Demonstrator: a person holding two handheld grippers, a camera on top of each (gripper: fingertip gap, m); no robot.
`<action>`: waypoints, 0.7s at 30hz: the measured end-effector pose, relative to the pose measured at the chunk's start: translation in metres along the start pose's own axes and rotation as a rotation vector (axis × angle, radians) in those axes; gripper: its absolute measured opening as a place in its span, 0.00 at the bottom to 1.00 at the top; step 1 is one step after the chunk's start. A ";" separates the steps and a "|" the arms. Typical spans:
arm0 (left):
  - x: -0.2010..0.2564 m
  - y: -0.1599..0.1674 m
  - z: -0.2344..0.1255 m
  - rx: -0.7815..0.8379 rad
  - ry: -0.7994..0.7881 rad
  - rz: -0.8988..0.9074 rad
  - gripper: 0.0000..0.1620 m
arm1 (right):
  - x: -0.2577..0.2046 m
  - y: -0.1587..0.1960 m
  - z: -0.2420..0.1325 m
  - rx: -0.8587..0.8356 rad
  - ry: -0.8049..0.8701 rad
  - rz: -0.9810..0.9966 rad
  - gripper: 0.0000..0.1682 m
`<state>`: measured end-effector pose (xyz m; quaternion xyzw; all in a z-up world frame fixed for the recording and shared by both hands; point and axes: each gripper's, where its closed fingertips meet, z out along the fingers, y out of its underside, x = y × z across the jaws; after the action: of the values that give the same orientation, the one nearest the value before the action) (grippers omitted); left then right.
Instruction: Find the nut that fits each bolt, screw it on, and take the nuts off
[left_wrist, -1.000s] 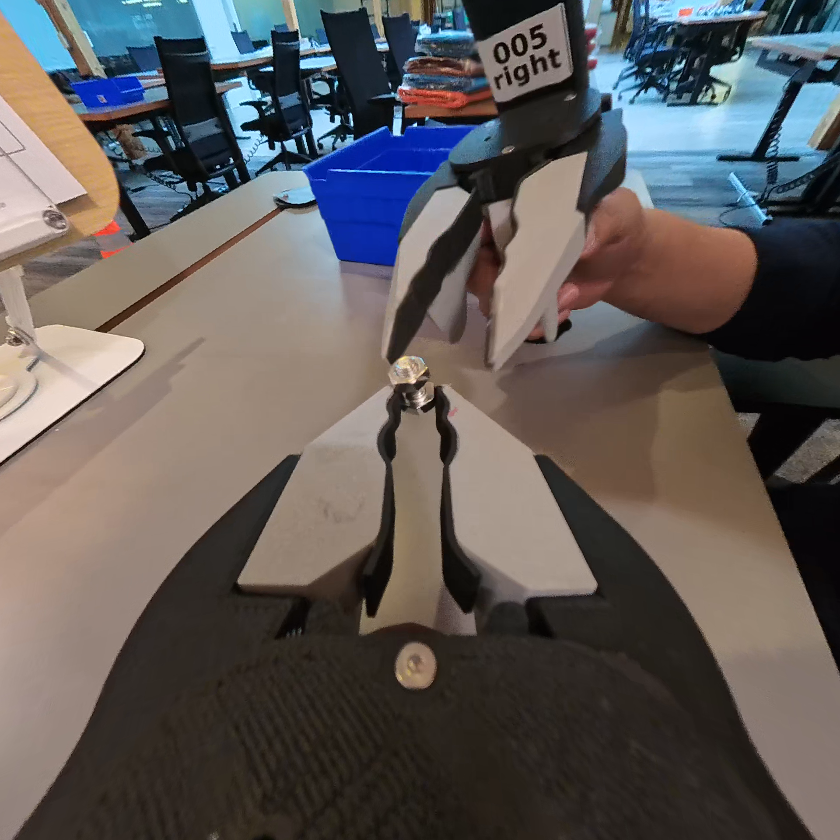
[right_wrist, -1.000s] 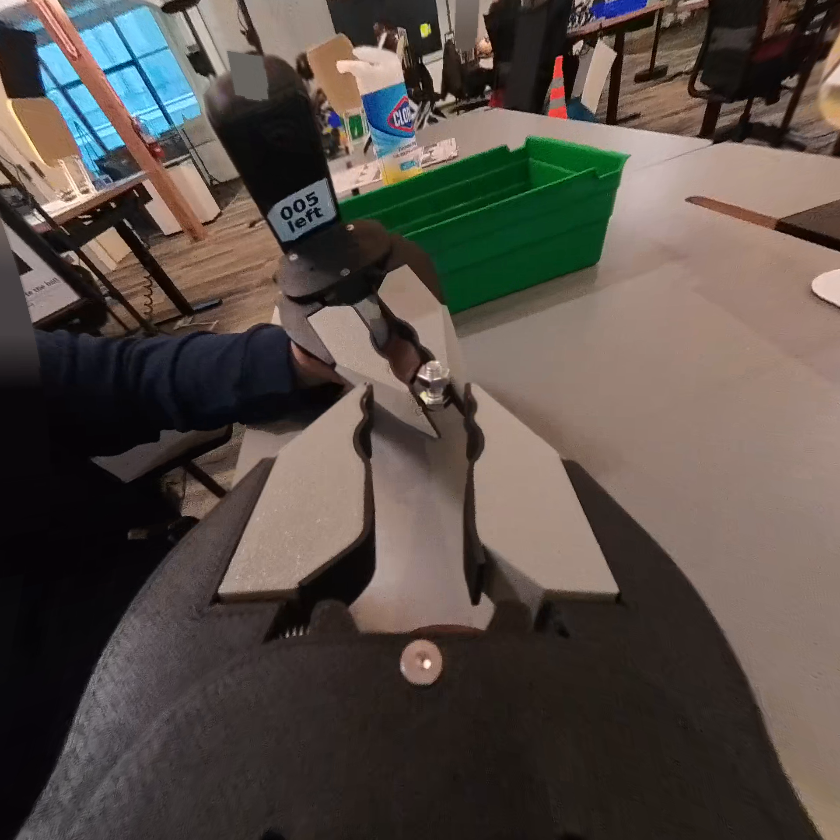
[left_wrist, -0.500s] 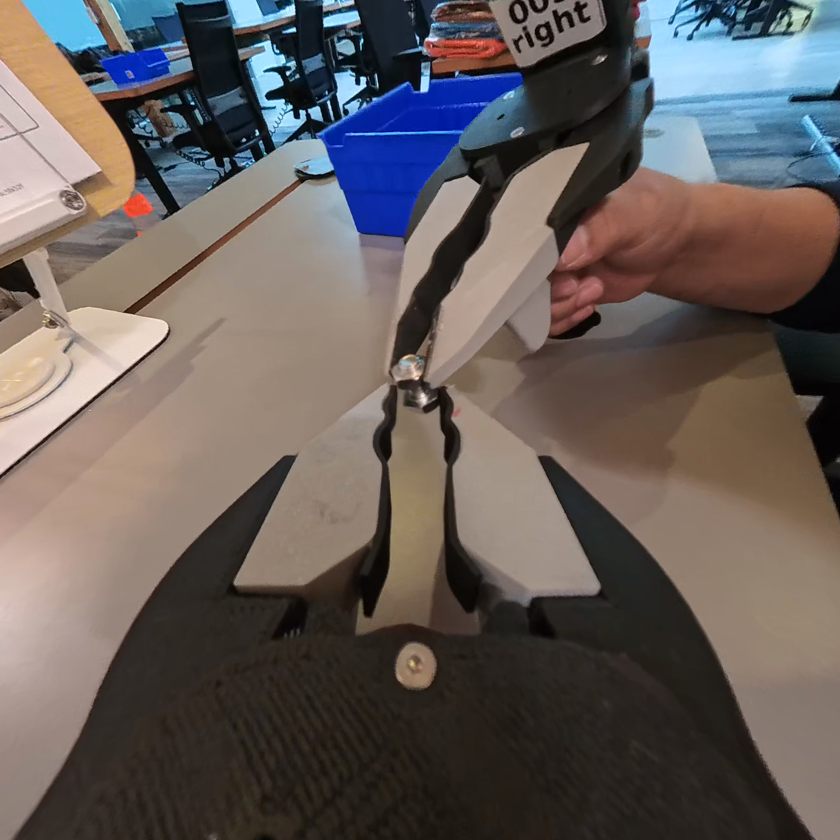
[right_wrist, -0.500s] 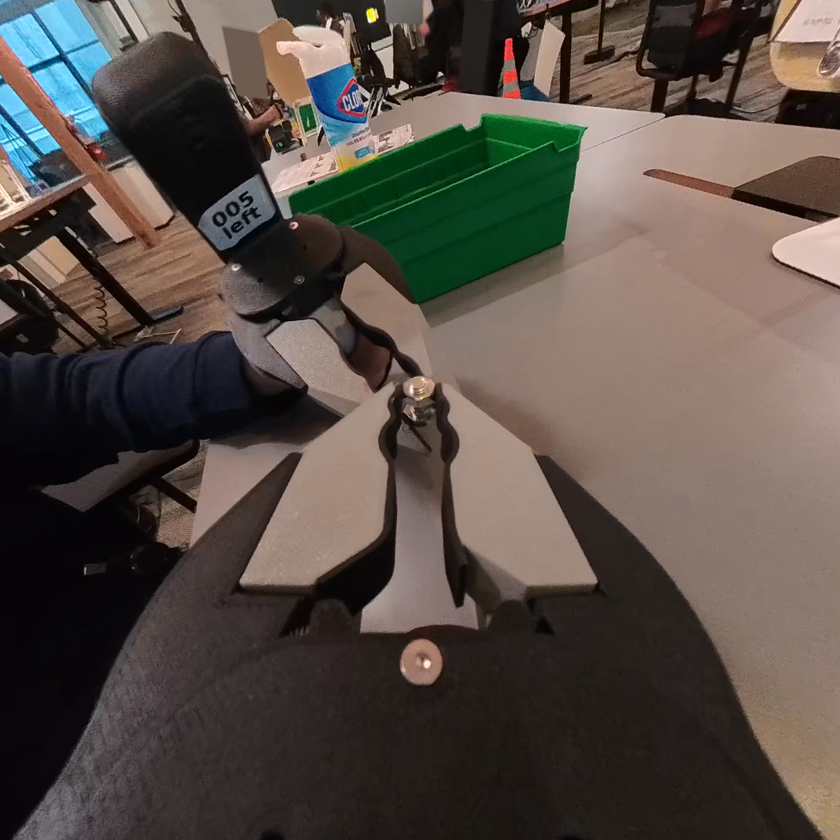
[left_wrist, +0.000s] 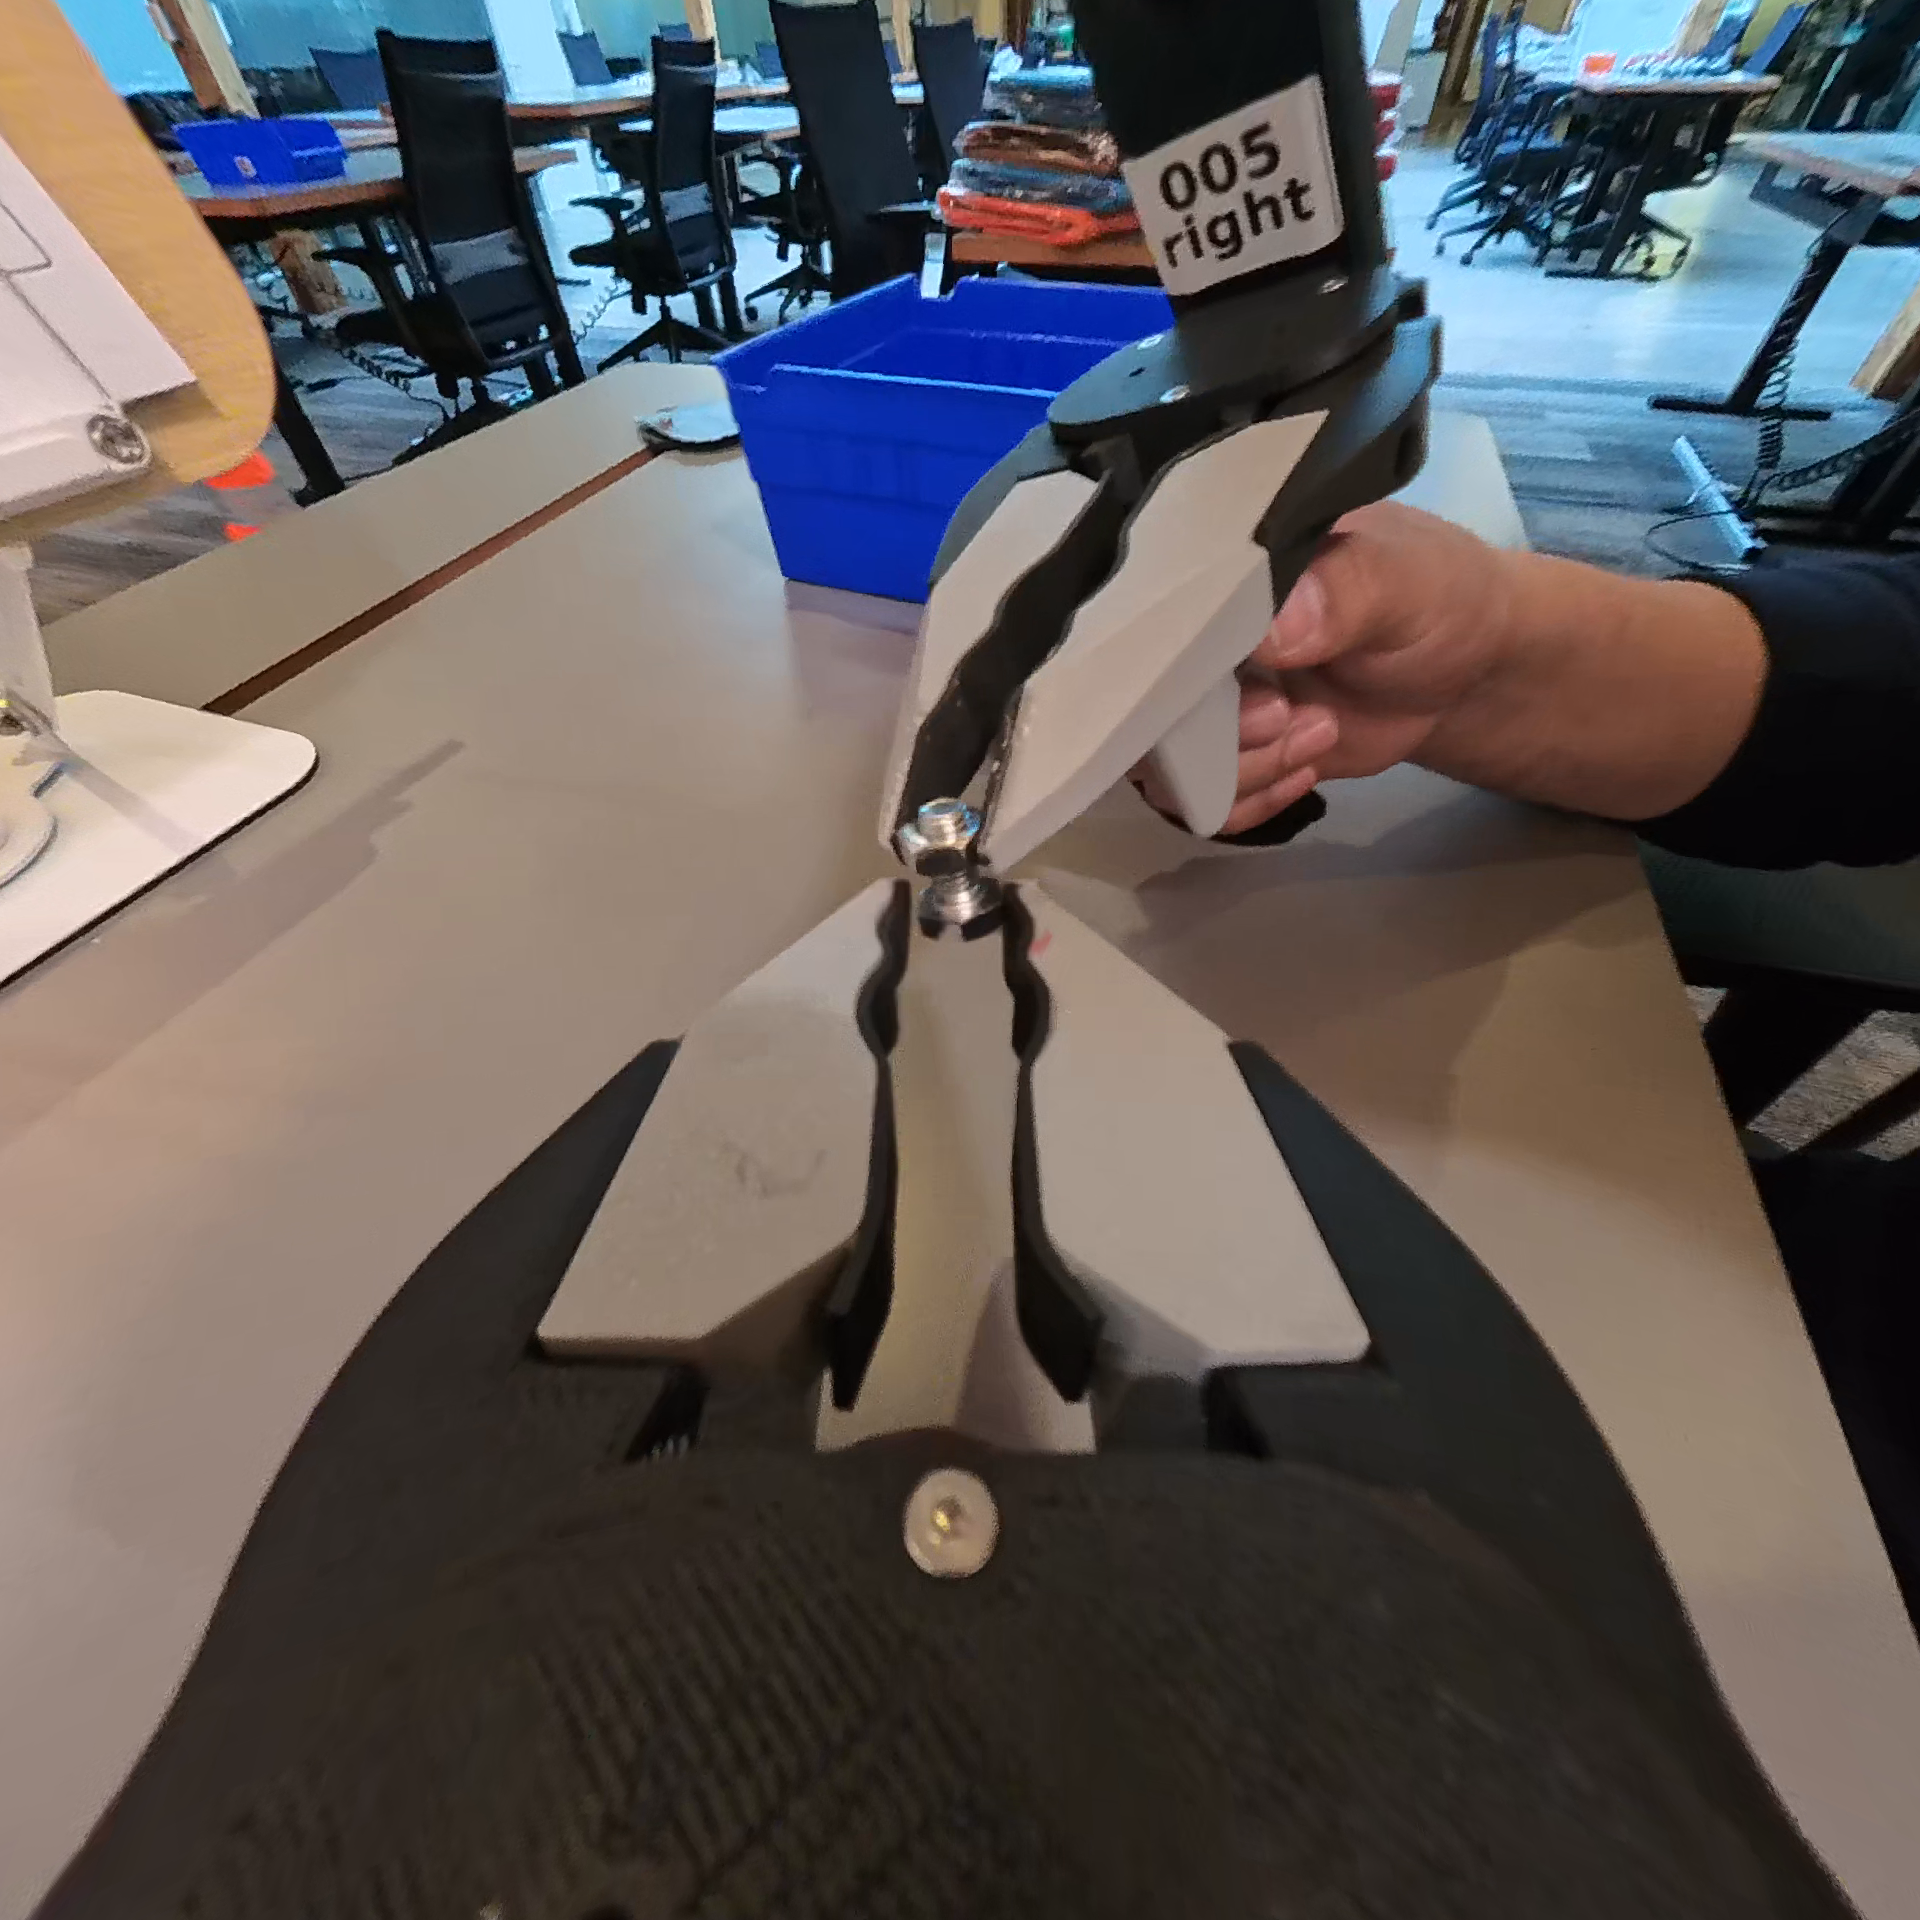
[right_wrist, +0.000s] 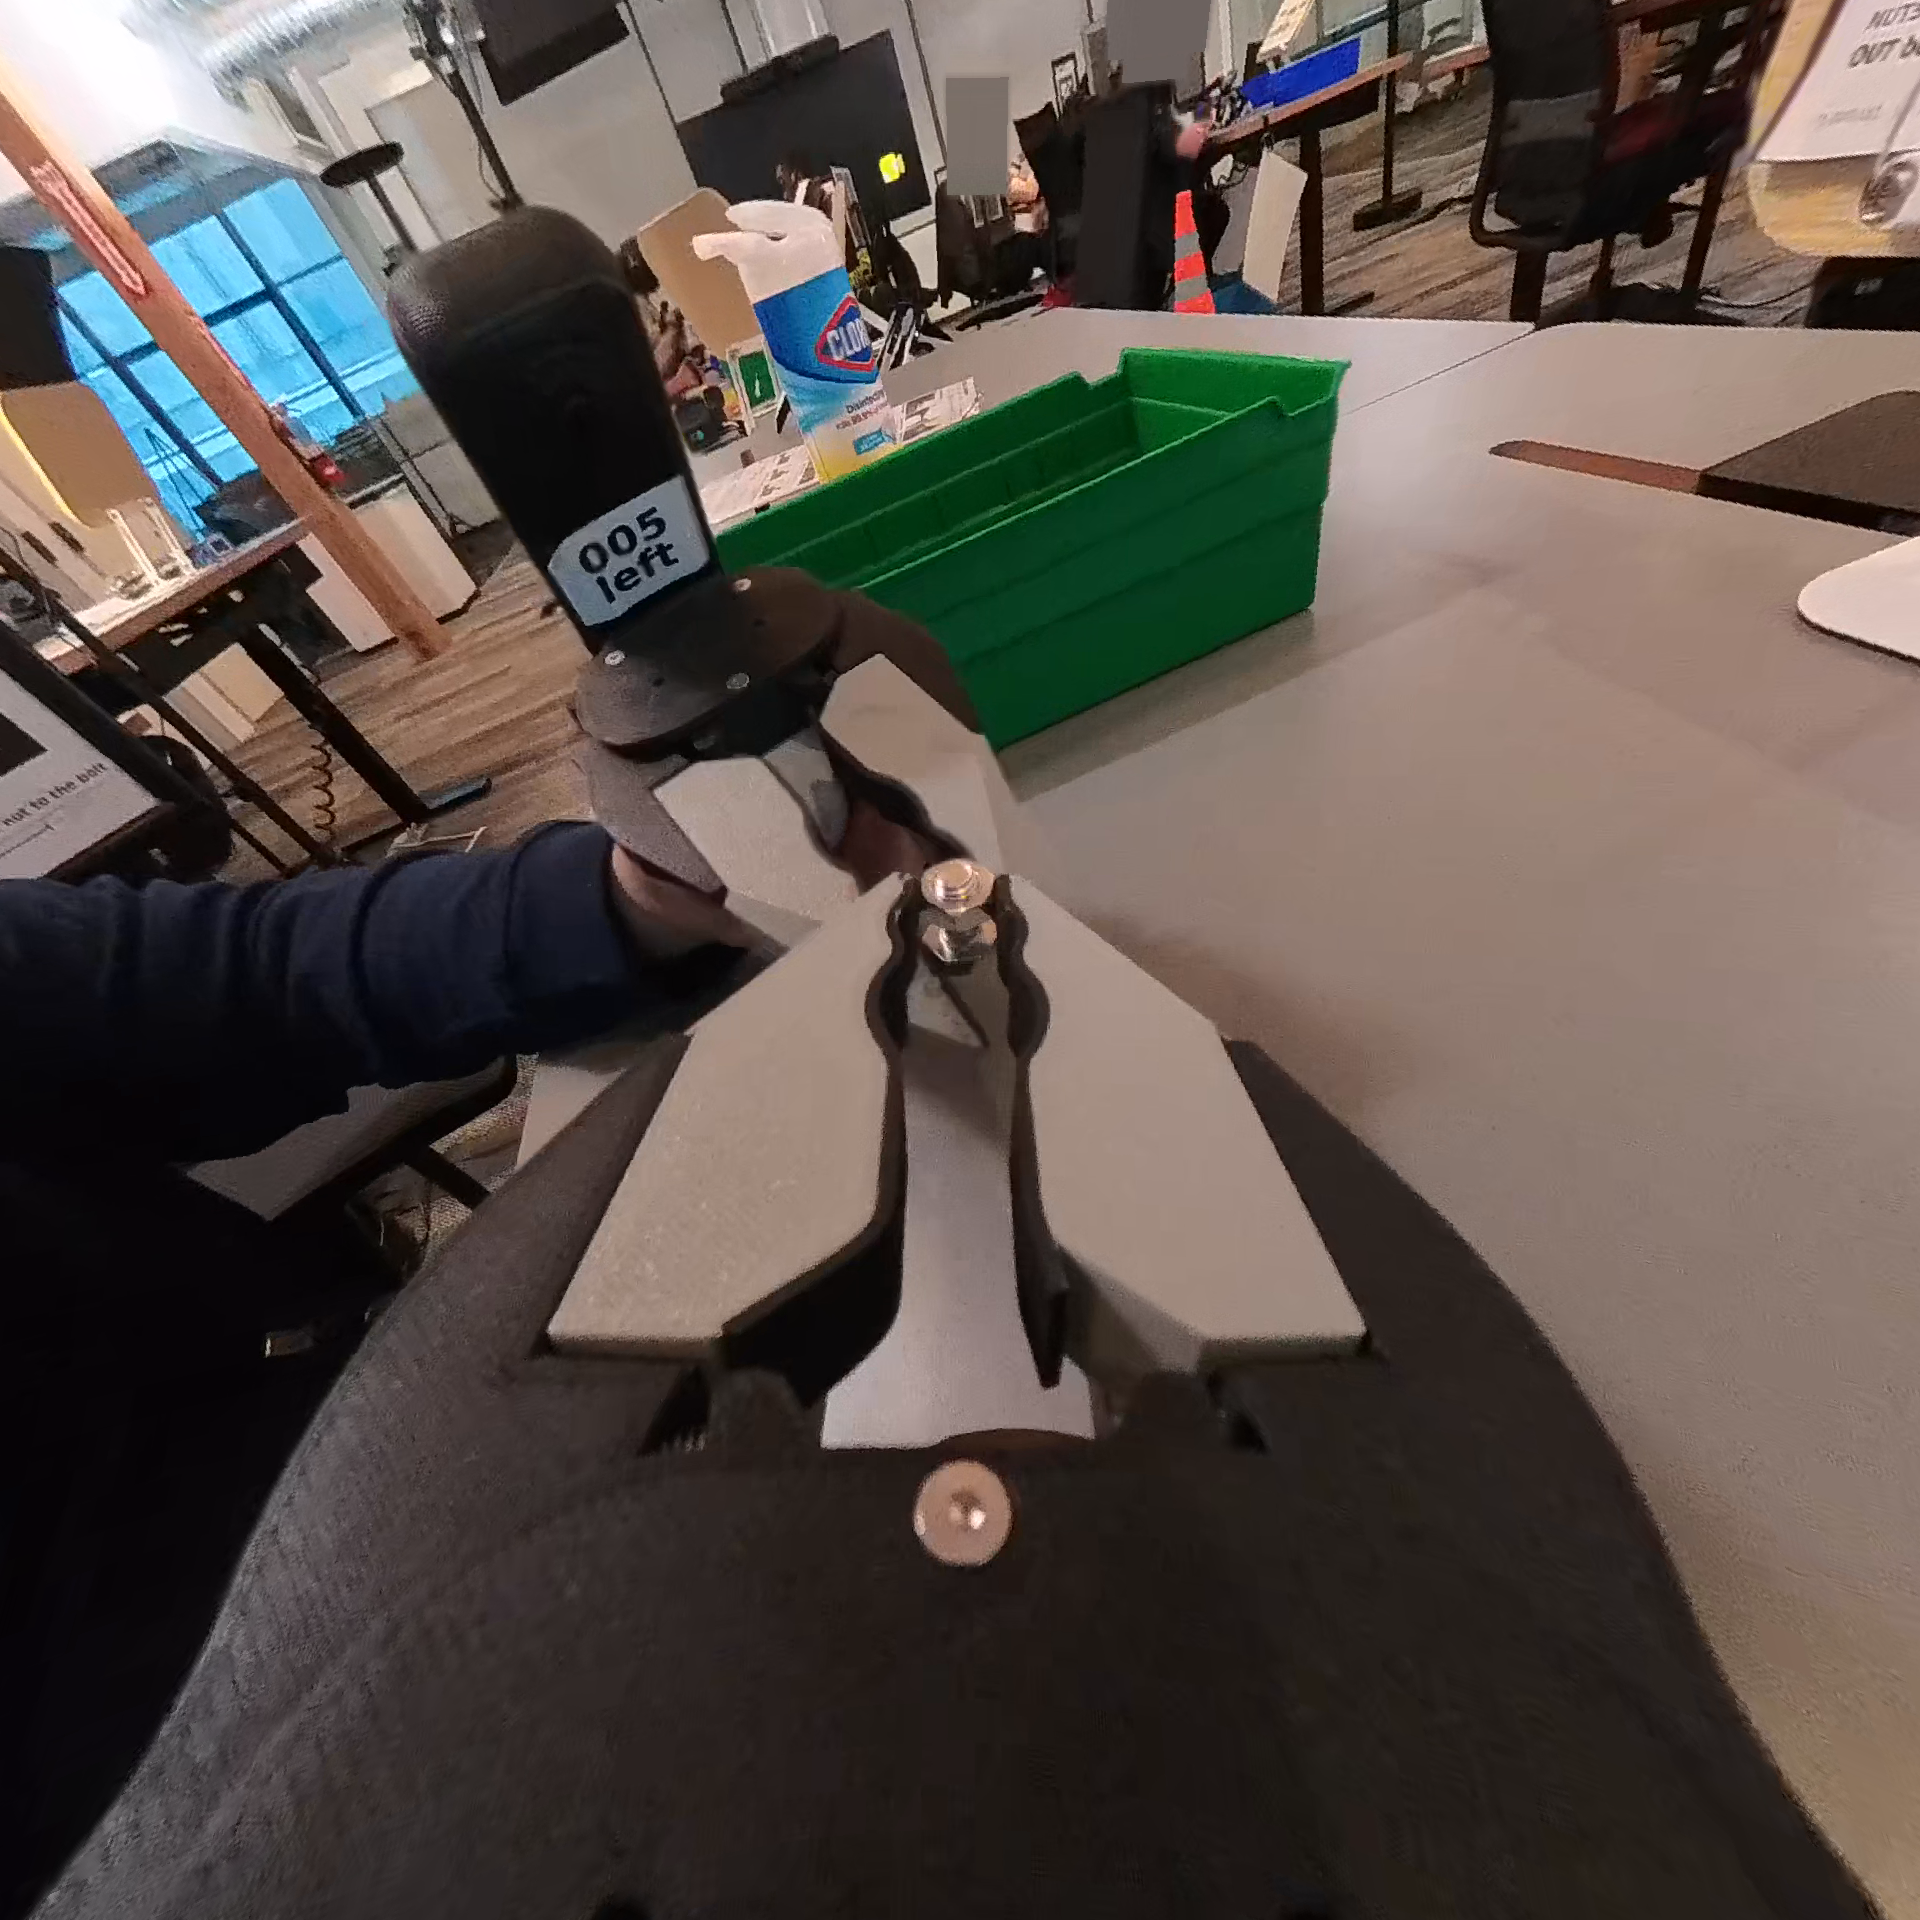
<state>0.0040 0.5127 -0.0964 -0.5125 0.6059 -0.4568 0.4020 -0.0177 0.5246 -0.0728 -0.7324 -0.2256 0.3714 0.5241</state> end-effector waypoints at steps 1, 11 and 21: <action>0.000 -0.001 -0.001 0.007 0.004 0.002 0.08 | 0.000 -0.001 0.000 0.005 0.003 0.000 0.07; -0.001 -0.006 -0.004 0.020 -0.038 0.046 0.07 | -0.001 -0.012 -0.003 0.017 0.029 -0.047 0.07; -0.008 -0.023 -0.014 0.118 -0.083 0.049 0.08 | -0.030 -0.027 -0.010 0.095 -0.124 -0.007 0.21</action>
<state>-0.0025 0.5215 -0.0701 -0.4914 0.5732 -0.4599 0.4675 -0.0268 0.5060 -0.0364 -0.6816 -0.2424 0.4245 0.5444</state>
